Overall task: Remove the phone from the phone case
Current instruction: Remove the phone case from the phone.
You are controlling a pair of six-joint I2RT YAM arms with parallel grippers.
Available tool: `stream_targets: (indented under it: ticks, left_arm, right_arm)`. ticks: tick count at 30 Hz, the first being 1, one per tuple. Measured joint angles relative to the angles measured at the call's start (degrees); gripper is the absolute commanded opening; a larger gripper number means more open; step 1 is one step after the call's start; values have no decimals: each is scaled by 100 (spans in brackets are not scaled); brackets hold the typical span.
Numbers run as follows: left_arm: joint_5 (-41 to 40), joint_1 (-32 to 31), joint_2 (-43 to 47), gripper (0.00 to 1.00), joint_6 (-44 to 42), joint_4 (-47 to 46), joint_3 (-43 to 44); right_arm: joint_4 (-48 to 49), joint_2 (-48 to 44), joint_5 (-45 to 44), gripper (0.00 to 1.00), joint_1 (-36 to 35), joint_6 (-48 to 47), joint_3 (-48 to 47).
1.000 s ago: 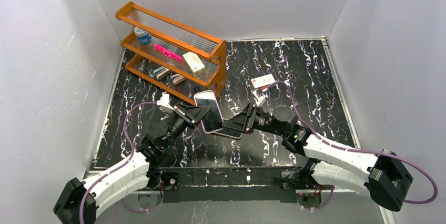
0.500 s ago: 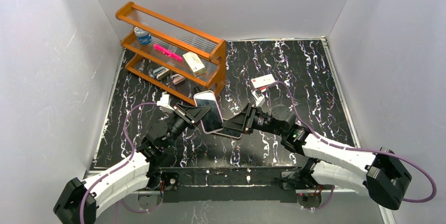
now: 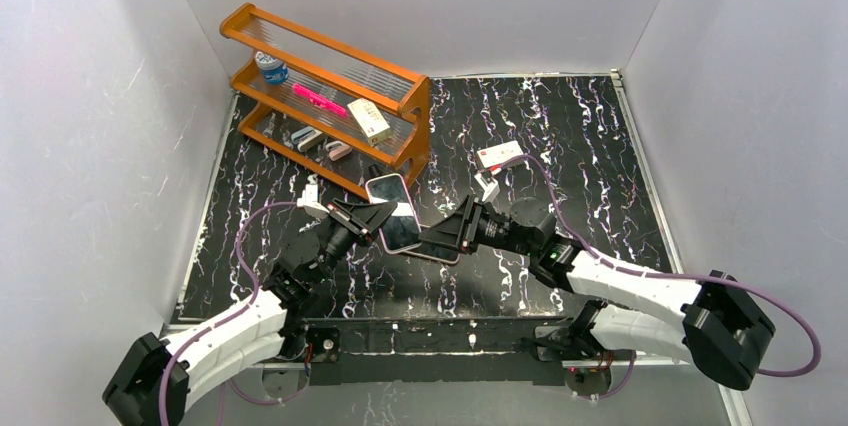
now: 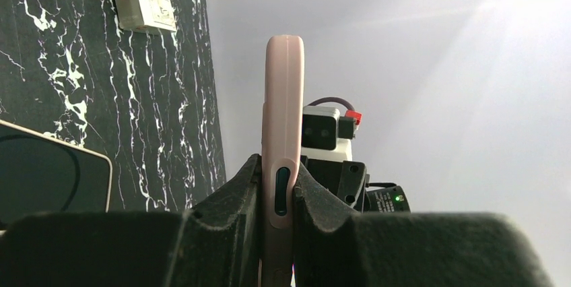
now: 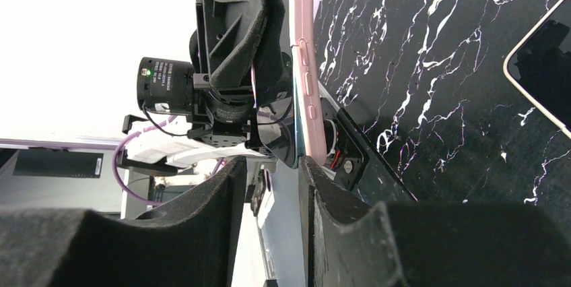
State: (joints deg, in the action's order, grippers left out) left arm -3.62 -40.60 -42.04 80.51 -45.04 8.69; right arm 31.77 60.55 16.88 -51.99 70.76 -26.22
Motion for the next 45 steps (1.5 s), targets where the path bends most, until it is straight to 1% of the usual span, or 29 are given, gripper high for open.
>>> stream_targets:
  ticks: [12,31,41,45]
  left_arm:
    - [-457,-96,-511,0,457,-828,-264]
    - [-951,-328,-905,0,518,-1508,-264]
    - [-1346,-562,-1246,0,422,-1775,-262]
    - [-1355,-868,-1456,0,411,-1958,-232]
  right_arm:
    - [404,413,188,44,55,24,-4]
    - [737,570,256,46,59,13,-4]
    - [850,859,308,49,76,-28,-4]
    - [907,968,396,49,-33,-39,-11]
